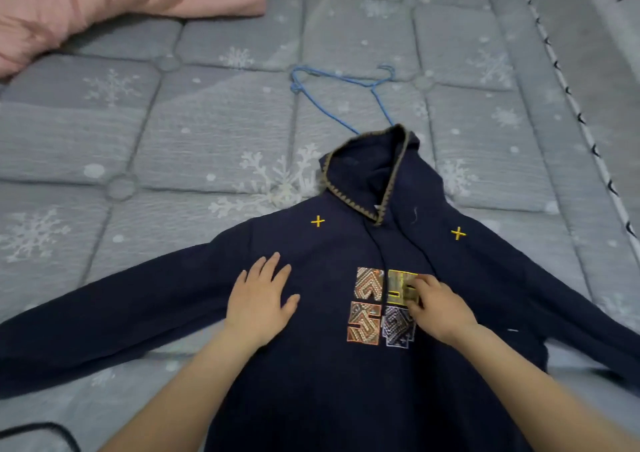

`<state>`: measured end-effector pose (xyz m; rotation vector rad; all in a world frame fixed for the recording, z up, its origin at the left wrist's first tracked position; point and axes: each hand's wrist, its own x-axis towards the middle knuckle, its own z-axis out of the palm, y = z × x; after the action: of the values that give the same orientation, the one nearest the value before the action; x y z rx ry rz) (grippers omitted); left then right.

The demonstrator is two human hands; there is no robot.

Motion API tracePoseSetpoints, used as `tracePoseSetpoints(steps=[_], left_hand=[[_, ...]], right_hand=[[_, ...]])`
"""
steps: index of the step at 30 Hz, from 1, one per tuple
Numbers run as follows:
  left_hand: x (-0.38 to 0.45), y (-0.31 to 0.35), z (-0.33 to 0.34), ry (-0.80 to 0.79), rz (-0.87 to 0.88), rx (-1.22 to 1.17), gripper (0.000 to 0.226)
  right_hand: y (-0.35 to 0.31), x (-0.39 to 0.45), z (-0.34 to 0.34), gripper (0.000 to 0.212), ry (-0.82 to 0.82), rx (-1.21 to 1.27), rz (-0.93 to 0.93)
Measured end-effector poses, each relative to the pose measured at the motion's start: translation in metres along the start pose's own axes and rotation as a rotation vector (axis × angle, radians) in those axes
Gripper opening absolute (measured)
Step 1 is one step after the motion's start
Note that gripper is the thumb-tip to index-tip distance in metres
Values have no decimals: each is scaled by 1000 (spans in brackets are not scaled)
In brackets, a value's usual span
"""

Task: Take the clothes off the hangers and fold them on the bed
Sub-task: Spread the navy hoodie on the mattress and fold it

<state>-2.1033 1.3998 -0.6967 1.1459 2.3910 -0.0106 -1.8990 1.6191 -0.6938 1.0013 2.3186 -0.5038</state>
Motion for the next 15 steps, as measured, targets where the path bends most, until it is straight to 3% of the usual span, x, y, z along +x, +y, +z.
tracePoseSetpoints(steps=[6, 15], left_hand=[[12, 112, 16, -74, 142, 41, 62], [34, 280, 54, -156, 273, 172, 64]], right_hand=[[112, -31, -2, 50, 44, 117, 130], [292, -82, 3, 47, 76, 101, 298]])
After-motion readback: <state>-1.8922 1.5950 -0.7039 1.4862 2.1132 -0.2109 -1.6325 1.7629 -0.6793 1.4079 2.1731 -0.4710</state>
